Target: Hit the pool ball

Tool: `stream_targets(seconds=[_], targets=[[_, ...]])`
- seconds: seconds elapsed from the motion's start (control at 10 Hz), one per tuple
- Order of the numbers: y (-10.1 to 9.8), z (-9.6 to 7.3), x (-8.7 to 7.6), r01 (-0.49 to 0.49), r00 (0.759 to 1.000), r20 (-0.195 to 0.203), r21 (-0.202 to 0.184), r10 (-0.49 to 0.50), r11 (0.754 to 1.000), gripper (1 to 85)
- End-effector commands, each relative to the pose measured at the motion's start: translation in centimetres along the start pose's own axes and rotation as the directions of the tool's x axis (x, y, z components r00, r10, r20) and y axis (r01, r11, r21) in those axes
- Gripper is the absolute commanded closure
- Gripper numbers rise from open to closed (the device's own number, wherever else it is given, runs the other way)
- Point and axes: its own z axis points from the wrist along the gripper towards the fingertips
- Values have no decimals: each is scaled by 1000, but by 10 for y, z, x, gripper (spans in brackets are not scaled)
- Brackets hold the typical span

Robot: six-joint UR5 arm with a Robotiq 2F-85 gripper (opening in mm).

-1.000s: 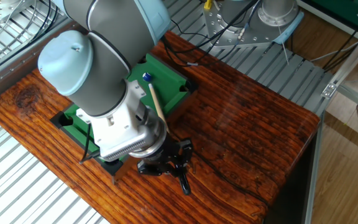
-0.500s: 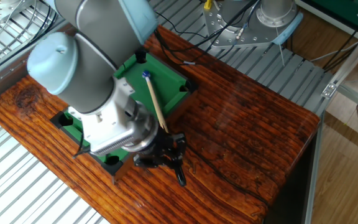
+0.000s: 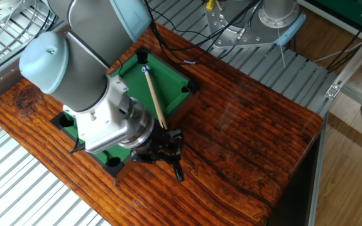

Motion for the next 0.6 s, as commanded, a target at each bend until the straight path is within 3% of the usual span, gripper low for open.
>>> stream_targets(seconds=[0.0,0.1,0.2,0.3,0.5], targets=[[-7,-25,-24,8,995,95,35,-11,999,847],[-8,-40,-14,-9,997,81,40,6,999,847],[2,-53,-11,-21,995,96,-3,21,1000,847],[1,-62,-5,-21,995,97,-4,21,1000,847],[0,-60,-7,-32,994,104,-5,32,999,847]])
